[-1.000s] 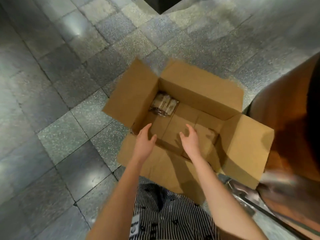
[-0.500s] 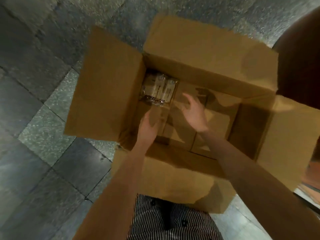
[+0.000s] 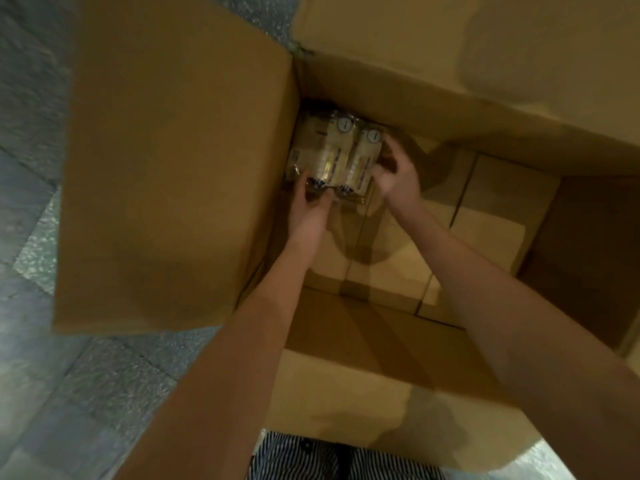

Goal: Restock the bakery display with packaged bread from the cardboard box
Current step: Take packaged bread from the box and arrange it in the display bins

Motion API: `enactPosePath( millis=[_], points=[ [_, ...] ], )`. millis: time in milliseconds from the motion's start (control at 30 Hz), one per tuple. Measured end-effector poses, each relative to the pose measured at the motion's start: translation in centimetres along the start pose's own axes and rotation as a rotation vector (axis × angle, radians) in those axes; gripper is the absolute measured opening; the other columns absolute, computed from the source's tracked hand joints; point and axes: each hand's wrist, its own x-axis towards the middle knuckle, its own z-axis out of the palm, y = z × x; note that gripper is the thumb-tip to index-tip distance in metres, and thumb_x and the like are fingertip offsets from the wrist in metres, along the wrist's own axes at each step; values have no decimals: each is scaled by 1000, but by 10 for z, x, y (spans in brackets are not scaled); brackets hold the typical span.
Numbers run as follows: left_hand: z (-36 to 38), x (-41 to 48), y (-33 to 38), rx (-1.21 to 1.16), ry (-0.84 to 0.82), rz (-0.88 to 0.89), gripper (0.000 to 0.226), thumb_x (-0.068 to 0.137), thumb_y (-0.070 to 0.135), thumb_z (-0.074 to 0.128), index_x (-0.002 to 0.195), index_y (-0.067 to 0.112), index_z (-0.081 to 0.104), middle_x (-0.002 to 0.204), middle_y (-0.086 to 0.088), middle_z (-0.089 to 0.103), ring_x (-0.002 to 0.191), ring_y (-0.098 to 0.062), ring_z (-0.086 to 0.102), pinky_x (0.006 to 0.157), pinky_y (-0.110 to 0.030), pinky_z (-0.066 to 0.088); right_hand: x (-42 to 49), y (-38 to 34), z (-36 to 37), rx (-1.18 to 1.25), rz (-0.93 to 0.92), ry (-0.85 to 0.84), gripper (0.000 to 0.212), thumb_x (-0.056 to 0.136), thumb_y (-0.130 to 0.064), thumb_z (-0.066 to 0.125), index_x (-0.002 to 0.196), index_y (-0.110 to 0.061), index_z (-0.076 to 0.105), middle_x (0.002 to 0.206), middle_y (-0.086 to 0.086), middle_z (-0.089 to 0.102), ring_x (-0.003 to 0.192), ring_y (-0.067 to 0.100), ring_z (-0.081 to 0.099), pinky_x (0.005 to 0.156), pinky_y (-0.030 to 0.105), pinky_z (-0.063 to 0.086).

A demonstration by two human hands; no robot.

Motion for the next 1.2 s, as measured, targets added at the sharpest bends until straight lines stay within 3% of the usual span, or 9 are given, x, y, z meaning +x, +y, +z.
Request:
enactPosePath(
  millis=[133,233,367,500,567,733,833,1000,1200],
  points=[
    [-1,13,0,-229,34,-19,58,96,19,61,147,36,38,151,1,41,131,-21,50,107,-41,45,7,0,2,15,8,3,54,95,-11,58,147,-15,42,137,-7,50,124,4,45,91,1,39],
    [-2,16,3,-409,-12,-38,57,98,11,58,147,31,38,147,-3,47,125,-19,55,106,-37,47,9,-1,8,30,12,15,58,87,-18,58,144,-21,48,138,-2,56,125,15,54,106,32,46],
    [-4,19,8,-483,-33,-52,57,96,5,56,146,29,41,146,-6,47,128,-21,53,110,-39,43,12,-15,8,113,46,-22,54,94,-6,56,145,-18,45,137,0,52,105,-4,54,82,6,47],
    [-9,18,16,-497,-4,-92,58,94,0,57,144,28,45,142,-5,51,125,-20,55,111,-39,42,8,-17,5,214,131,-17,50,89,1,59,136,-14,53,124,3,59,112,16,60,96,32,53],
    [-9,11,18,-507,-1,-107,57,93,-1,58,141,27,47,140,-5,53,124,-19,55,109,-37,43,-5,-16,2,248,133,18,45,88,2,62,129,-12,55,119,4,61,111,21,62,93,38,55],
    [-4,-15,18,-496,110,-94,40,90,-5,61,120,20,53,125,-7,55,111,-19,59,101,-32,49,-58,-10,-10,268,159,117,36,91,3,57,122,-15,52,132,7,55,108,22,64,73,25,59],
    [-4,-33,16,-323,201,8,32,87,-4,64,113,13,55,110,-4,58,107,-23,60,99,-34,50,-97,-10,-22,231,210,222,39,91,0,59,125,-16,51,123,-1,57,104,18,64,78,29,60],
    [-25,-91,9,221,264,310,13,99,16,55,106,5,60,113,-6,51,92,-14,54,86,-24,45,-161,-17,-40,257,261,328,30,93,-1,58,117,-19,56,113,-1,63,96,12,67,83,28,58],
    [-55,-158,-5,295,230,348,15,97,23,61,98,10,54,113,0,44,84,-5,49,83,-16,38,-205,-17,-47,121,262,304,21,95,-13,61,114,-19,64,102,-6,66,95,9,64,89,29,55]
  ],
)
